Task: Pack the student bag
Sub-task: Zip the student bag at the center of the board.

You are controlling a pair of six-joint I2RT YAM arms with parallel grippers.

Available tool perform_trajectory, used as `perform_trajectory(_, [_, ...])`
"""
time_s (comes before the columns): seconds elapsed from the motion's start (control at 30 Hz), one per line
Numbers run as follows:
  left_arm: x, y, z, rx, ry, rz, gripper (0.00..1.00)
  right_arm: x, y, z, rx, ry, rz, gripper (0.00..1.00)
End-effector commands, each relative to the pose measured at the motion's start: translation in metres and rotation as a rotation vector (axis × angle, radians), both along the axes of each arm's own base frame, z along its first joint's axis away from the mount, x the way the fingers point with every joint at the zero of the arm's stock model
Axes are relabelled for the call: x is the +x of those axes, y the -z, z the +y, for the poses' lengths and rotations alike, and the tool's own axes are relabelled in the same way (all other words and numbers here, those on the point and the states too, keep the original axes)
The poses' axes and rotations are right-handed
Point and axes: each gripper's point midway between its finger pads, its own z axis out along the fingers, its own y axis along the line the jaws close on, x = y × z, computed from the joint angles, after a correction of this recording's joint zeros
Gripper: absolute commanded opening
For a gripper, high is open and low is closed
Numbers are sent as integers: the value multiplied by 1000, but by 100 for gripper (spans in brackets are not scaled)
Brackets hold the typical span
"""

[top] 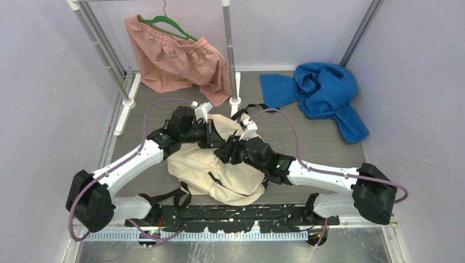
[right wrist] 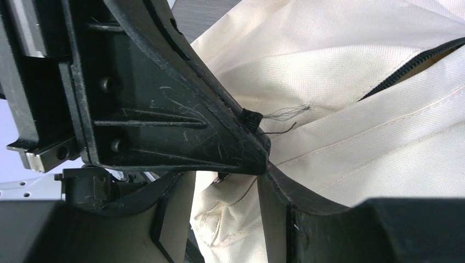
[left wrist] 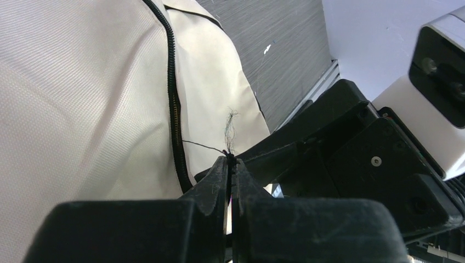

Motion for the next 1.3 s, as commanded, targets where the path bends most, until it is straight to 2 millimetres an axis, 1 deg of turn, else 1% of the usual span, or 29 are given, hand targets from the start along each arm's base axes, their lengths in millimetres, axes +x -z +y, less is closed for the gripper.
perform_trajectory(0.0, [1,-15,0,-35,-2,-58,0,10,-64,8,118,14,-121,50])
perform_trajectory(0.07, [3,-14,3,-21,-19,-63,0,8,-69,10,122,-2,-127,50])
perform_trajectory(0.17, [6,-15,10,8,-54,-78,0,6,-72,13,116,-24,-121,50])
perform_trajectory(0.27, [8,-18,15,20,-81,-96,0,5,-61,16,79,-38,-97,49])
perform_trajectory(0.33, [8,-18,17,21,-83,-98,0,6,-51,15,62,-29,-79,45])
perform_trajectory(0.43, [8,-16,18,28,-81,-92,0,8,-45,12,54,-6,-69,32])
perform_trajectory(0.53, [7,-10,19,37,-80,-81,0,9,-43,7,35,11,-70,31])
perform_trajectory(0.57, [7,-8,19,40,-84,-80,0,9,-42,6,25,12,-69,32])
perform_trajectory(0.7, [9,-5,21,49,-96,-75,0,3,-30,-3,-7,10,-40,50])
perform_trajectory(0.77, [11,-4,20,48,-95,-78,0,-5,-22,-4,-17,-8,-12,55])
perform_trajectory(0.83, [13,-4,20,49,-97,-78,0,-15,-17,-2,-22,-28,8,58])
perform_trajectory(0.9, [16,-4,18,48,-100,-79,0,-31,-12,3,-38,-54,9,60])
perform_trajectory(1.0, [23,-4,18,54,-106,-81,0,-53,-2,8,-119,-74,-17,61])
perform_trajectory(1.07, [26,-3,18,57,-107,-80,0,-65,9,9,-205,-76,-53,61])
perform_trajectory(1.1, [28,-3,18,55,-106,-80,0,-69,21,6,-268,-75,-58,60])
perform_trajectory(1.13, [29,-3,17,52,-104,-78,0,-73,30,4,-313,-75,-61,59])
perform_trajectory(1.17, [29,-3,17,51,-102,-78,0,-72,39,0,-351,-60,-60,56])
perform_trajectory(1.23, [29,-4,17,49,-103,-78,0,-69,52,-10,-399,-19,-49,38])
perform_trajectory(1.27, [29,-4,17,48,-101,-78,0,-67,56,-17,-418,2,-50,26])
